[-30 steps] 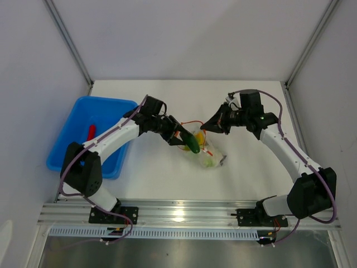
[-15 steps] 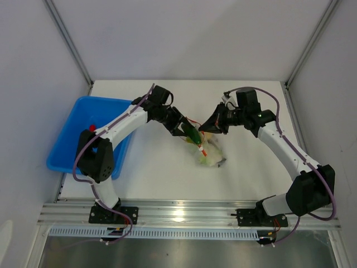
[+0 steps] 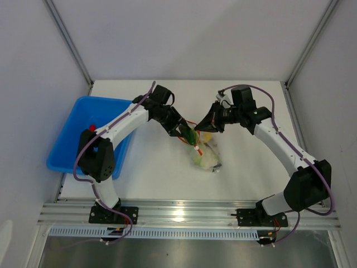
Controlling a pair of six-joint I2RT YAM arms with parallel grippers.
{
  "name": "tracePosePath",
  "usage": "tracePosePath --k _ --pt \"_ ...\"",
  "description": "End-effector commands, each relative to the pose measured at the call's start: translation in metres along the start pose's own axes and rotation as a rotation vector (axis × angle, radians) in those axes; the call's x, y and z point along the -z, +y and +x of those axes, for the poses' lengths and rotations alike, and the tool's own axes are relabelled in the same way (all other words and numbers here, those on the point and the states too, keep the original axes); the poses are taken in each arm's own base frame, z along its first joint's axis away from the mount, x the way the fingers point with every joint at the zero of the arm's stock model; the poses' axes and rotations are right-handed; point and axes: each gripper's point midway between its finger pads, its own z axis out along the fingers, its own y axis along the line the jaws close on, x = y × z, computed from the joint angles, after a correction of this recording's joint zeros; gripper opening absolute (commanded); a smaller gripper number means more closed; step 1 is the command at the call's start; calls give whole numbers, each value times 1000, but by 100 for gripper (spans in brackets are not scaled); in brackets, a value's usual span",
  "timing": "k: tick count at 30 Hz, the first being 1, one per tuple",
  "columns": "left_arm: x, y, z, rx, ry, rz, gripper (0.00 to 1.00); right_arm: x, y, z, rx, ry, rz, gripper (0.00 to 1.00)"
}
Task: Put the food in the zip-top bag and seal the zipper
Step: Place the fake vegetable in the zipper food storage bag.
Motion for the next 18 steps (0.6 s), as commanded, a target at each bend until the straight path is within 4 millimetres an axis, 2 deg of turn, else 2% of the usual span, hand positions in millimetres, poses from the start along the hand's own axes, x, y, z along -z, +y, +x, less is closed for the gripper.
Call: tracePosePath --k 1,7,12,18 --pt "-2 1 -17 -42 -101 -46 0 11 50 10 83 71 -148 0" --pt "5 -2 -19 -42 -121 -63 1 12 55 21 101 137 -181 0" --pt "10 -7 -23 -81 -144 -63 0 16 43 37 126 214 -166 0" --pt "9 -10 -8 -299 -99 -21 1 18 34 37 109 196 -141 0"
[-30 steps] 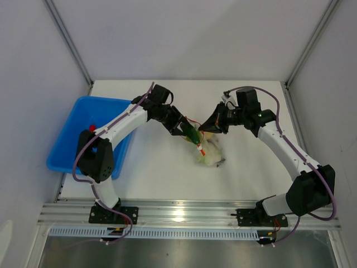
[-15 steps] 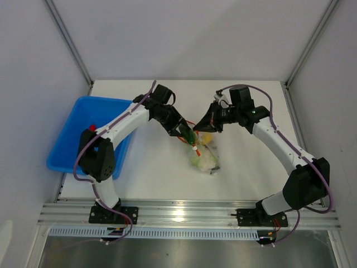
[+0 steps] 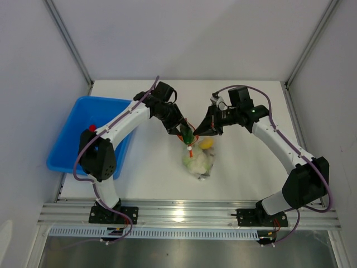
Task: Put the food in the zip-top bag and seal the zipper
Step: Place the fake vegetable in the zipper food storage bag.
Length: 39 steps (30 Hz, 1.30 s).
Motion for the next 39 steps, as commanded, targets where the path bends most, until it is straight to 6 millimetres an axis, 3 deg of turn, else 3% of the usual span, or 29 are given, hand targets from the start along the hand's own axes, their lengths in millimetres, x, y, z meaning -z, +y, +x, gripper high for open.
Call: tracePosePath --k 1,6,10,14,16,19,20,32,39 --pt "1 -7 -6 -185 -62 39 0 17 29 12 63 35 -84 0" --pt "11 -6 3 -226 -77 87 2 23 30 9 52 29 -100 0" --pt "15 -8 4 -237 -75 92 20 26 34 9 49 31 -116 0" --pt "17 -5 6 -240 -73 85 27 28 35 10 54 25 -118 0" --pt "18 -4 8 -245 -68 92 23 29 35 11 47 25 -120 0" --pt "19 -5 13 -255 -47 105 3 31 34 11 47 16 -121 0" --pt "22 -7 13 -261 -44 113 1 31 33 10 41 14 -119 0" --pt "79 -32 27 -444 -85 254 1 33 24 7 37 -4 -102 0" --pt "105 -40 50 -542 15 328 0 31 11 5 38 -11 -49 0"
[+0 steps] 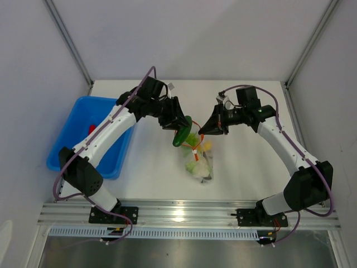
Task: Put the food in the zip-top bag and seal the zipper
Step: Place the fake vegetable in the zipper food storage bag.
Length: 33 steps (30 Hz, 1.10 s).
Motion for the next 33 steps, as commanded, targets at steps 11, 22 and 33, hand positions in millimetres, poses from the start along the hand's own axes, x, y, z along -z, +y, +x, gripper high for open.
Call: tracePosePath --k 11,22,33 --pt "24 -13 56 -109 283 105 0 4 -5 -5 156 -45 46 0" --pt "22 -15 86 -66 387 130 1 2 3 -1 254 -41 48 0" --pt "-27 -22 68 11 471 176 1 -2 16 11 279 -13 1 0"
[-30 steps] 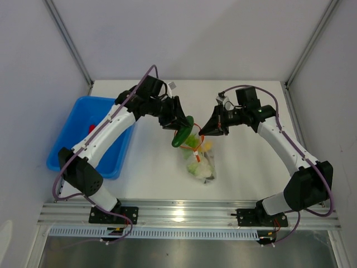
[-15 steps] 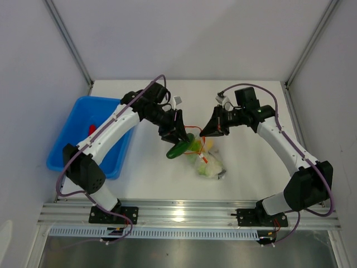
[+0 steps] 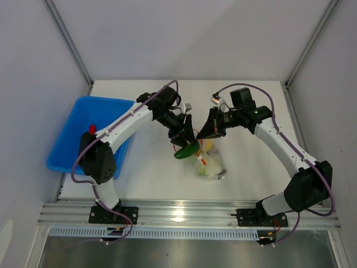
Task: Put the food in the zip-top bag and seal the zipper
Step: Place the fake vegetable in the zipper food storage bag.
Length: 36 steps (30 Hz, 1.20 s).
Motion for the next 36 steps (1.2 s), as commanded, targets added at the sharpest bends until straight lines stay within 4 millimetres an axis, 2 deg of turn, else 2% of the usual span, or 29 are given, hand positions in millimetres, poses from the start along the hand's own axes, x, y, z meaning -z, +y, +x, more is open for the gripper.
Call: tracePosePath --k 1,6,10,12,16,18,21,22,24,28,30,31,34,36 --pt "-9 -11 -14 11 11 53 0 12 31 -3 101 -35 -75 0" --pt "-30 6 -36 74 -18 50 1 12 32 -3 78 -32 -84 0" --pt "-38 11 -55 178 -73 88 1 10 30 -3 60 -30 -90 0" --pt "-39 6 -61 186 -107 102 0 10 31 -3 55 -28 -94 0" --pt "-46 17 -72 283 -174 85 1 10 33 -8 44 -41 -104 0" --pt "-49 24 -72 341 -191 72 2 10 32 -11 33 -45 -102 0" --pt "-46 31 -73 347 -235 39 18 12 30 -12 30 -53 -100 0" --pt "-42 29 -74 341 -249 30 29 13 28 -11 23 -54 -97 0" --pt "-40 31 -71 339 -251 7 34 14 26 -12 16 -60 -95 0" --pt "-38 32 -65 334 -234 -5 56 15 26 -14 12 -66 -98 0" --pt "-33 32 -62 308 -237 -32 63 16 26 -15 11 -68 -99 0" --pt "-29 28 -63 291 -246 -38 99 17 27 -15 16 -69 -101 0" --pt "-18 29 -58 244 -264 -96 99 20 28 -15 18 -75 -104 0" --pt "-8 23 -54 196 -289 -96 99 22 27 -16 16 -78 -102 0"
